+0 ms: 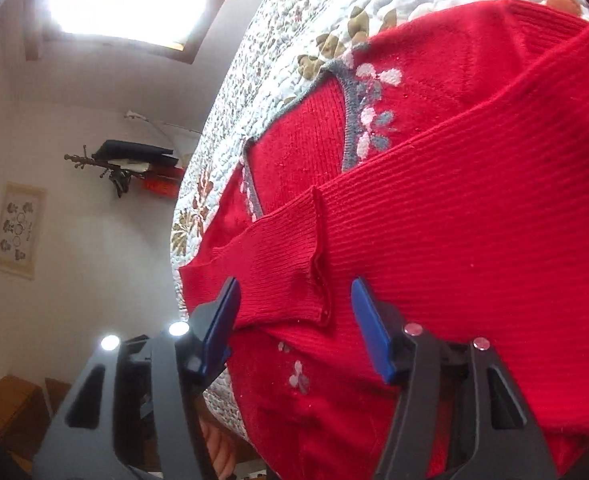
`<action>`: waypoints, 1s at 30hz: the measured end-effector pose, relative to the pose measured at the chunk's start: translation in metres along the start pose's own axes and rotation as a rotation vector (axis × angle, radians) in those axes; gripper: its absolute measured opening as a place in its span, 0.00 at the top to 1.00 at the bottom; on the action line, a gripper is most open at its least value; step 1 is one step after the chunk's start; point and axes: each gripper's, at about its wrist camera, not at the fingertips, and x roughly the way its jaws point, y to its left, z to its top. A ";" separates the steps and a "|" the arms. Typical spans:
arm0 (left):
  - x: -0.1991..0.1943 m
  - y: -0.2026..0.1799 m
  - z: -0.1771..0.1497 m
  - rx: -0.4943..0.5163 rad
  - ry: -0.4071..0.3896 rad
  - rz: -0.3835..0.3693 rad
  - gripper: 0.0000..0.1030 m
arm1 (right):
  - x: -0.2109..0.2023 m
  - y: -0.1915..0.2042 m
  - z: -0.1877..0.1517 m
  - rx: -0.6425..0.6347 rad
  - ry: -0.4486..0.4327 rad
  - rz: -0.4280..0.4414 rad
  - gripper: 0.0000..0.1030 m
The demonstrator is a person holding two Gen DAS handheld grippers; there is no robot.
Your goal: Fold small clothes
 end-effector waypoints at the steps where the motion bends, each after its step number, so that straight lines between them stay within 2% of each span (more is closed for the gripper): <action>1: -0.014 0.005 -0.007 -0.002 -0.012 0.004 0.35 | 0.005 0.003 0.002 -0.014 0.003 -0.021 0.44; 5: -0.057 0.024 -0.032 -0.018 -0.038 0.000 0.34 | 0.016 0.016 0.005 -0.044 0.019 -0.056 0.43; 11: -0.088 0.047 -0.057 -0.066 -0.054 0.000 0.32 | 0.037 0.019 0.013 -0.036 0.038 -0.077 0.44; 14: -0.094 0.058 -0.066 -0.103 -0.056 -0.006 0.32 | 0.040 0.022 0.015 -0.033 0.044 -0.085 0.58; 16: -0.096 0.063 -0.069 -0.120 -0.057 -0.005 0.32 | 0.044 0.025 0.015 -0.046 0.053 -0.102 0.82; 18: -0.098 0.067 -0.072 -0.130 -0.060 -0.003 0.32 | 0.044 0.031 0.014 -0.064 0.044 -0.129 0.95; 23: -0.102 0.071 -0.075 -0.142 -0.056 0.004 0.32 | 0.028 0.058 0.018 -0.114 -0.028 -0.125 0.96; 30: -0.105 0.068 -0.081 -0.143 -0.054 0.013 0.32 | -0.025 0.086 0.028 -0.154 -0.125 -0.122 0.96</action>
